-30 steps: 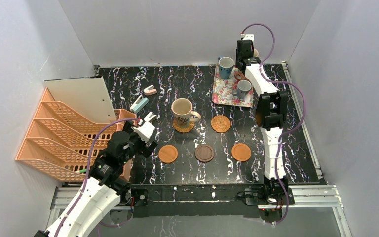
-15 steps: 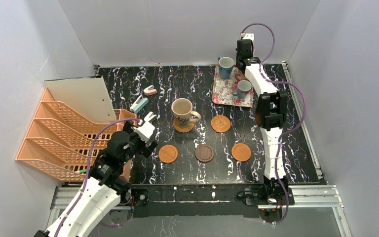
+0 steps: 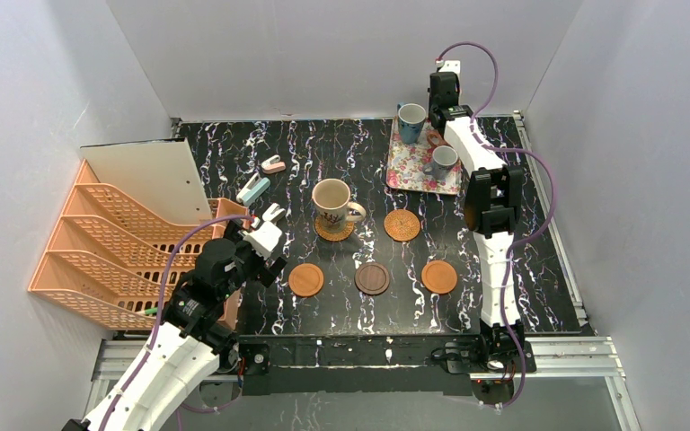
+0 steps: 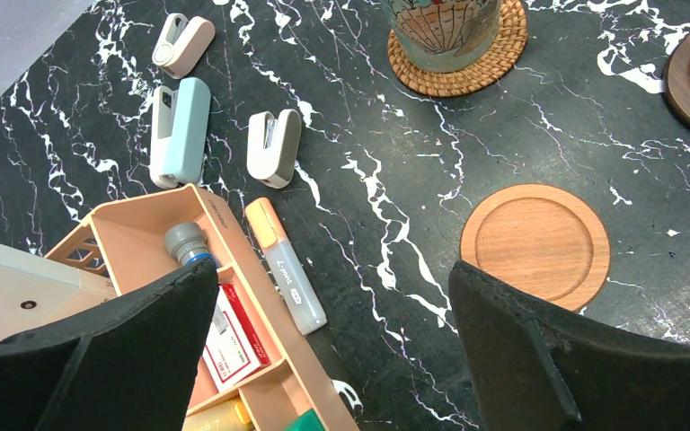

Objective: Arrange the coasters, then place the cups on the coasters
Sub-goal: Pick up the cup from the tray.

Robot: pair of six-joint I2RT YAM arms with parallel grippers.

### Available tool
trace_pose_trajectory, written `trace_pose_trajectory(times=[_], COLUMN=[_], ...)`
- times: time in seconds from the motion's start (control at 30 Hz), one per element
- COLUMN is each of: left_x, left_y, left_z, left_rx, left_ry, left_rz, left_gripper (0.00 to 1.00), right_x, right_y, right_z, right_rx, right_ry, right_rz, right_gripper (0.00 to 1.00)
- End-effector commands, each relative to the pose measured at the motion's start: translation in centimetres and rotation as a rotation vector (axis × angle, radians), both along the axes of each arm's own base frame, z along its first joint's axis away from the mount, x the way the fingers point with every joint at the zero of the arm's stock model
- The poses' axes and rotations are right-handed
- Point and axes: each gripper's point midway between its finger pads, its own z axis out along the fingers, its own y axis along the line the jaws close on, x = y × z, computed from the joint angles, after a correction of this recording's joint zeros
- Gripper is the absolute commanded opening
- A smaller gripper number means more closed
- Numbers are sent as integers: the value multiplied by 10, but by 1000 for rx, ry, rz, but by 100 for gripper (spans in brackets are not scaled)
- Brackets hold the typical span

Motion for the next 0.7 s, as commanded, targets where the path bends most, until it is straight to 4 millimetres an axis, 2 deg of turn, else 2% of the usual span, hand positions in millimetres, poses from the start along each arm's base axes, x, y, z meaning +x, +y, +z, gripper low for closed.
trace_pose_trajectory(times=[0.0, 0.33, 0.47, 0.67], left_x=[-3, -2, -2, -2], left_y=[1, 1, 1, 2], left_z=[-5, -4, -5, -5], left_rx=[6, 7, 8, 10], left_ry=[13, 12, 12, 11], left_rz=[-8, -6, -5, -3], left_gripper=[98, 98, 98, 98], right_x=[2, 1, -1, -3], right_y=[0, 8, 11, 15], right_z=[26, 57, 63, 86], right_rx=[6, 48, 55, 66], right_ry=[-69, -141, -153, -195], right_rz=[-5, 36, 53, 84], right_gripper=[1, 1, 1, 1])
